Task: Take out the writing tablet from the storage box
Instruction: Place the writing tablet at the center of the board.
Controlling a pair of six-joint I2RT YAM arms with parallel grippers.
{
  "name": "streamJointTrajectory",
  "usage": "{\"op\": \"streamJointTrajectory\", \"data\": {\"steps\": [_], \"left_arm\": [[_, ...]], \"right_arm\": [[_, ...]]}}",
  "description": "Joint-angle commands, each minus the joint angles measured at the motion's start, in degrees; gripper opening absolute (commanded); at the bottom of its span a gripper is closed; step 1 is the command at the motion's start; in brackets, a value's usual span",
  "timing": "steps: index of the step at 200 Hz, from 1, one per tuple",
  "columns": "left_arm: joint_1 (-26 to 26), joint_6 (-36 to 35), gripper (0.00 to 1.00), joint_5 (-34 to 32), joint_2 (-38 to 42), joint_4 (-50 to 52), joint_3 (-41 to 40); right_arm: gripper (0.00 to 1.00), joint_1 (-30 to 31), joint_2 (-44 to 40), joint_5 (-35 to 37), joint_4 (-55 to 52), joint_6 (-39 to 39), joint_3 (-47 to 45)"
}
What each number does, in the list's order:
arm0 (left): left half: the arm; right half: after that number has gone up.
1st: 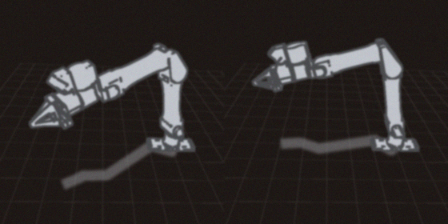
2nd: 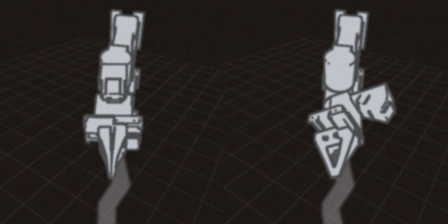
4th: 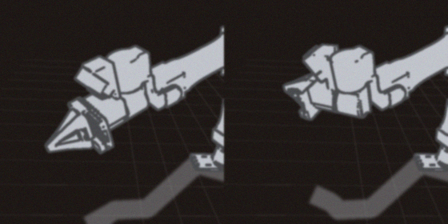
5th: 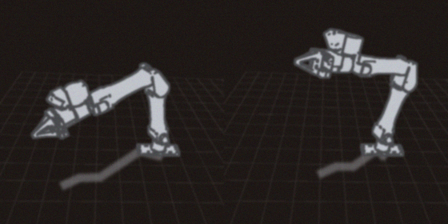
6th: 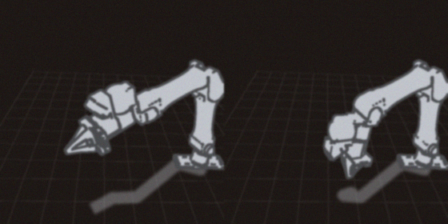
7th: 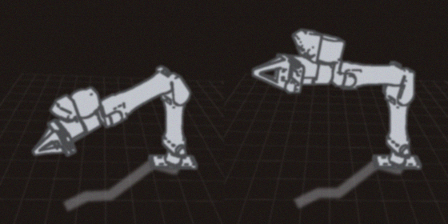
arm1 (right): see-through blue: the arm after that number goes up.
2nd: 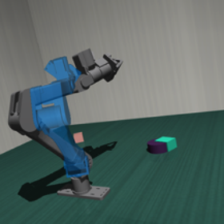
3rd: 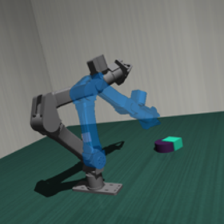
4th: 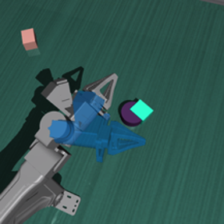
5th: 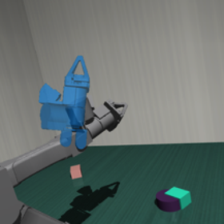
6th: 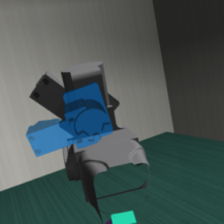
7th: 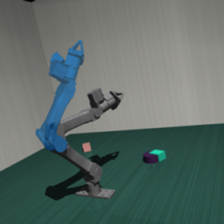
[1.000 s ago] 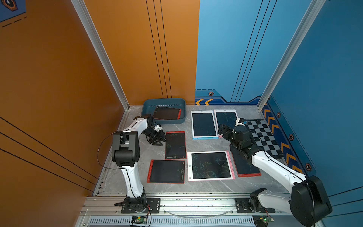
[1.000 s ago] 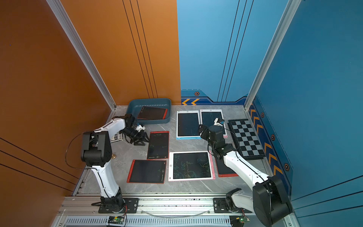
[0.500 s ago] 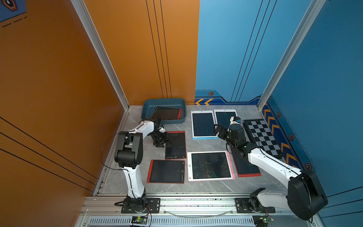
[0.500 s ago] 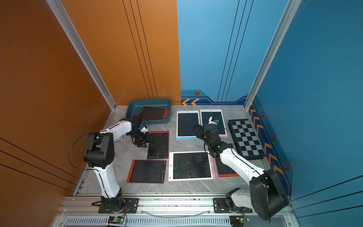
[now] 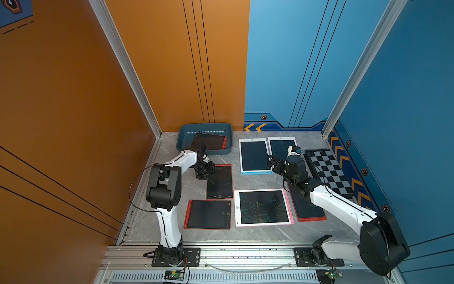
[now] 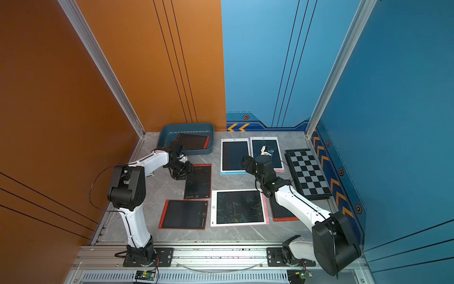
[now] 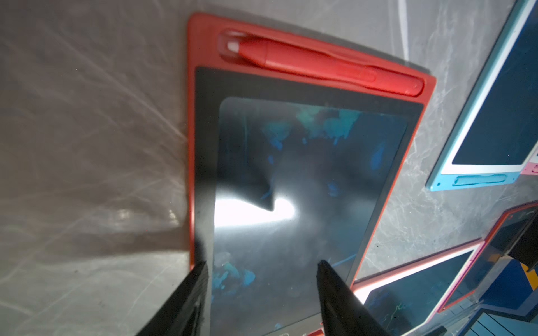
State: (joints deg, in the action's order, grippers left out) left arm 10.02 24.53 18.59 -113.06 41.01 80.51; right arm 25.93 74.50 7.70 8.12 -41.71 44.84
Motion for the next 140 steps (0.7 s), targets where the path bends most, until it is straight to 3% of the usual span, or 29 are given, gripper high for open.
{"op": "streamJointTrajectory", "data": {"steps": [1,37,66,140], "left_arm": [[1.43,0.87,0.62,-4.1,1.36,-0.78,0.02],[4.43,0.73,0.62,-12.52,6.56,-1.05,-3.92],[6.87,2.29,0.62,-15.42,9.95,-4.68,-9.38],[7.31,7.45,0.65,-14.37,13.89,-14.52,-19.56]], "right_arm": [[1.0,-0.09,0.39,0.53,-0.32,1.25,0.24],[1.0,-0.18,0.64,0.59,-0.06,1.2,0.25],[1.0,-0.17,1.47,-0.05,0.16,1.03,0.49],[1.0,-0.01,2.12,-0.5,-0.17,0.84,1.12]]}}
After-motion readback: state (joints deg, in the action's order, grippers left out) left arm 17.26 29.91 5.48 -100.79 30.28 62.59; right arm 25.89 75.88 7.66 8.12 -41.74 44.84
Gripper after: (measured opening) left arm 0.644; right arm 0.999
